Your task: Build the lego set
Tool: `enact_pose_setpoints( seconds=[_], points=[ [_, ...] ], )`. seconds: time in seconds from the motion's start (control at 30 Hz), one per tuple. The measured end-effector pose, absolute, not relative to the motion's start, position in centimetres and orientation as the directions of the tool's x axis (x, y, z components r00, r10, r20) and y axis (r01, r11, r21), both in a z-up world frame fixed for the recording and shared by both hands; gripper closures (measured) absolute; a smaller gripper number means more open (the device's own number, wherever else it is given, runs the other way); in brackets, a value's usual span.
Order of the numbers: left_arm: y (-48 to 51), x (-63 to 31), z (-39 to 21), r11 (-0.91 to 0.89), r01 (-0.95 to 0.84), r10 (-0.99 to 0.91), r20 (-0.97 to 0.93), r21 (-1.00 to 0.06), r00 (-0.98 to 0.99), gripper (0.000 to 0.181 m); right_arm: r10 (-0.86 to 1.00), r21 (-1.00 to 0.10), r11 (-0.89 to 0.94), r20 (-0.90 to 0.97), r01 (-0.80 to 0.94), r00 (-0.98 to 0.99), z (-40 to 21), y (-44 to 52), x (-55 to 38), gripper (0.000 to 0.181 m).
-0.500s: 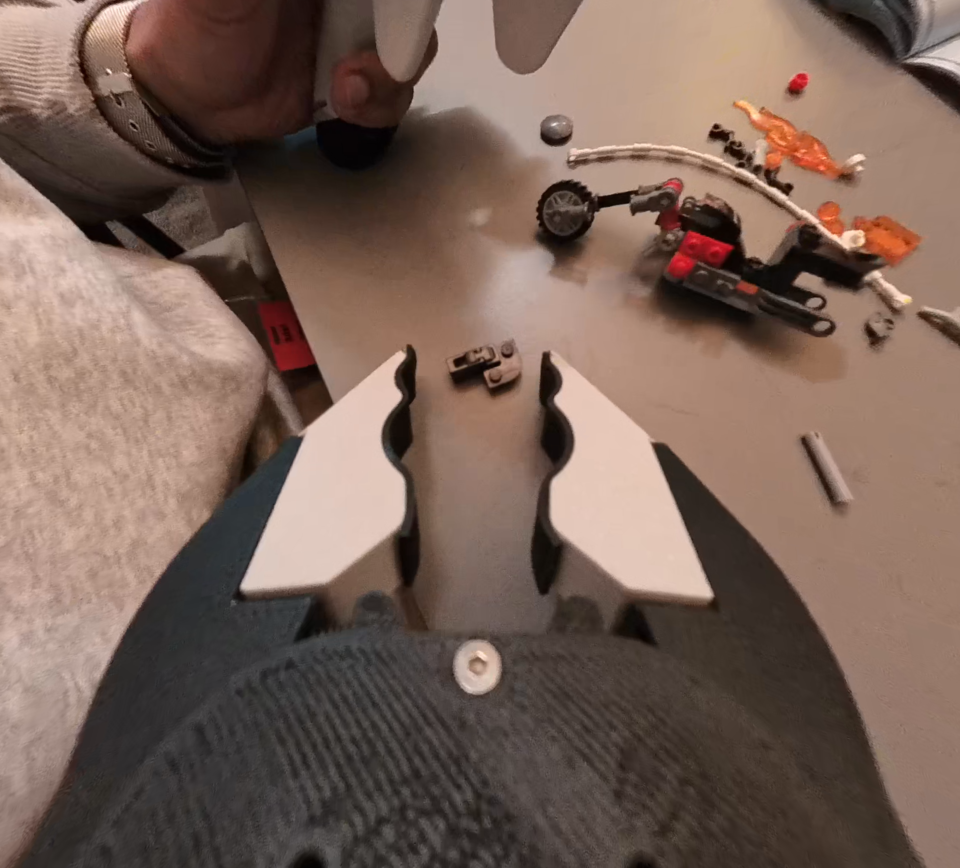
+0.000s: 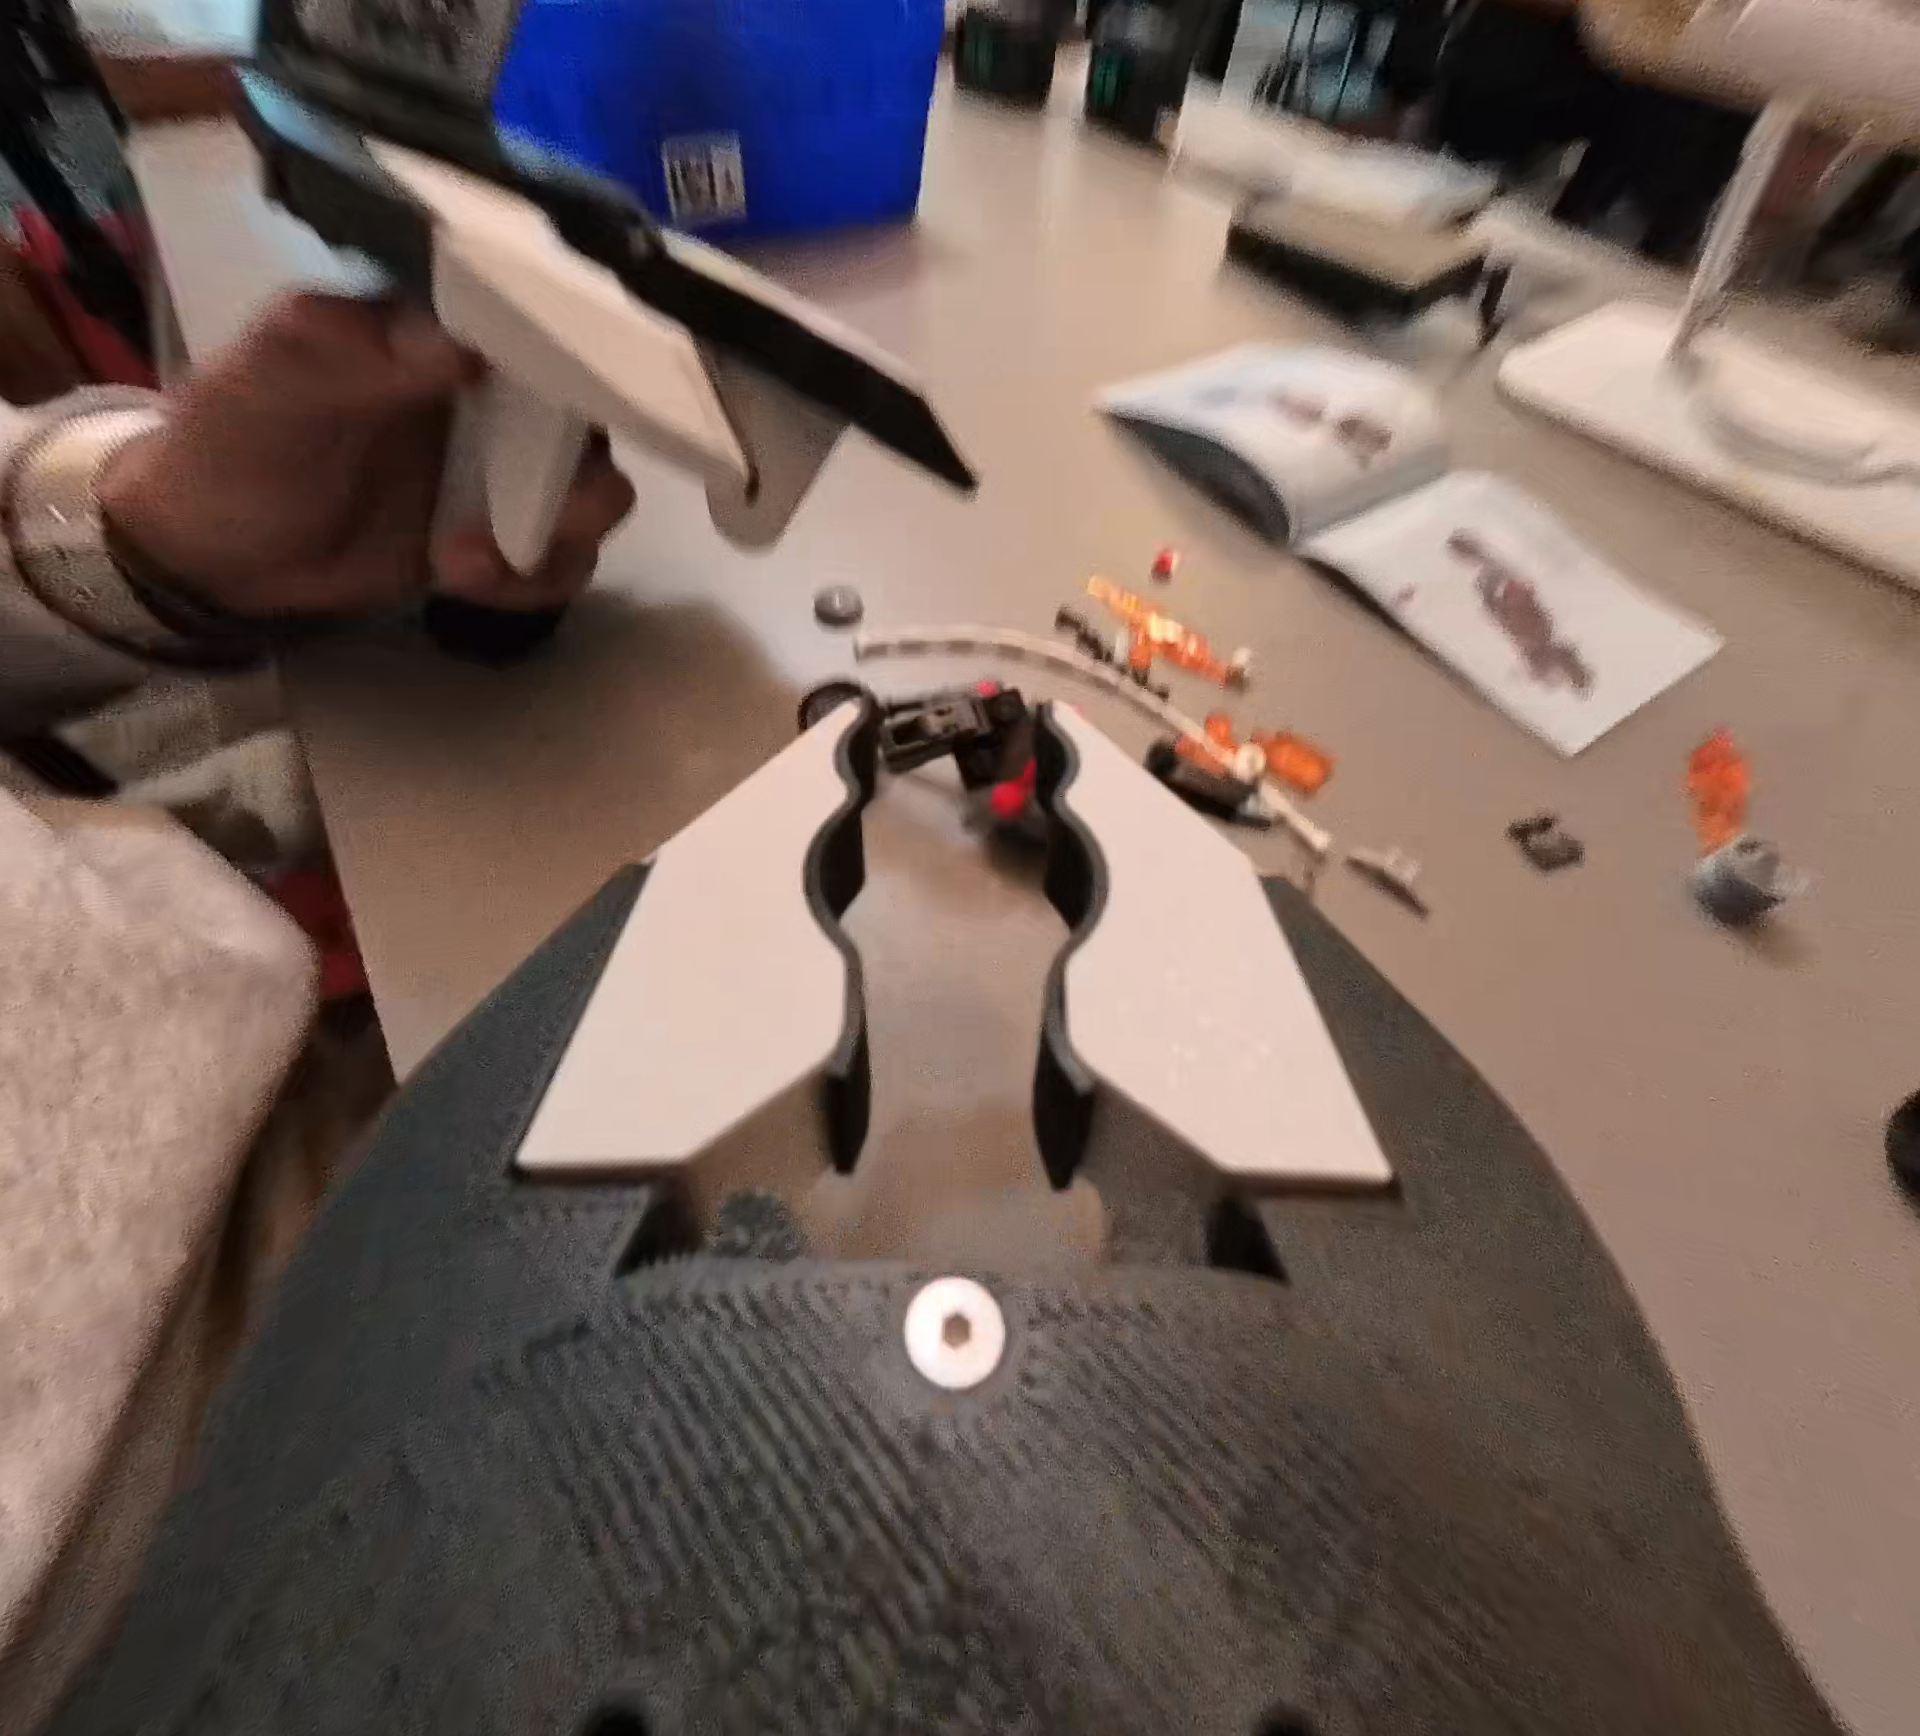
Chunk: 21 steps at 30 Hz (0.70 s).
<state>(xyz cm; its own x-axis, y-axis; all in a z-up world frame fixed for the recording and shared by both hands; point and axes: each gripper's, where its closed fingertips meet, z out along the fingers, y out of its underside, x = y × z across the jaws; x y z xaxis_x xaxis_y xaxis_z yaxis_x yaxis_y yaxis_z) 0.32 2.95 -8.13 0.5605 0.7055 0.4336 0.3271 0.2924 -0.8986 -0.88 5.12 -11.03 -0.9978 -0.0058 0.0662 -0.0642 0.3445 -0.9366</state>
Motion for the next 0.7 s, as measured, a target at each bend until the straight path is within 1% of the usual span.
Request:
enact_pose_setpoints(
  seconds=[0.07,0.17,0.23,0.4,0.53,0.6,0.7],
  points=[
    [4.0,0.5,-8.4,0.247,0.343,0.697,0.412,-0.906,0.587,0.118,-0.03,-0.966,0.24,0.089,-0.094,-0.996,-9.6,5.3,-0.3,0.154],
    [4.7,0.6,-8.5,0.213,0.345,0.694,0.39,-0.914,0.605,0.118,-0.04,-0.973,0.176,0.145,-0.15,-0.989,-8.8,5.5,0.1,0.153],
    [4.8,0.6,-8.5,0.214,0.345,0.687,0.392,-0.914,0.612,0.118,-0.032,-0.977,0.147,0.153,-0.156,-0.988,-8.4,5.6,0.1,0.153],
    [5.0,0.6,-8.6,0.212,0.357,0.674,0.4,-0.91,0.621,0.121,0.021,-0.994,0.069,0.088,-0.087,-0.996,-7.2,6.4,-1.1,0.154],
    [5.0,0.6,-8.6,0.213,0.357,0.673,0.401,-0.91,0.622,0.121,0.002,-1.0,0.023,-0.005,0.005,-1.0,-6.5,6.9,-1.7,0.154],
    [5.1,0.7,-8.5,0.214,0.356,0.67,0.402,-0.91,0.624,0.121,-0.006,-1.0,0.008,-0.004,0.004,-1.0,-6.4,7.0,-1.6,0.154],
    [5.1,0.8,-8.5,0.212,0.354,0.665,0.4,-0.911,0.631,0.121,0.001,-0.999,-0.006,0.04,-0.04,-0.999,-6.2,7.0,-1.2,0.154]
  ],
)
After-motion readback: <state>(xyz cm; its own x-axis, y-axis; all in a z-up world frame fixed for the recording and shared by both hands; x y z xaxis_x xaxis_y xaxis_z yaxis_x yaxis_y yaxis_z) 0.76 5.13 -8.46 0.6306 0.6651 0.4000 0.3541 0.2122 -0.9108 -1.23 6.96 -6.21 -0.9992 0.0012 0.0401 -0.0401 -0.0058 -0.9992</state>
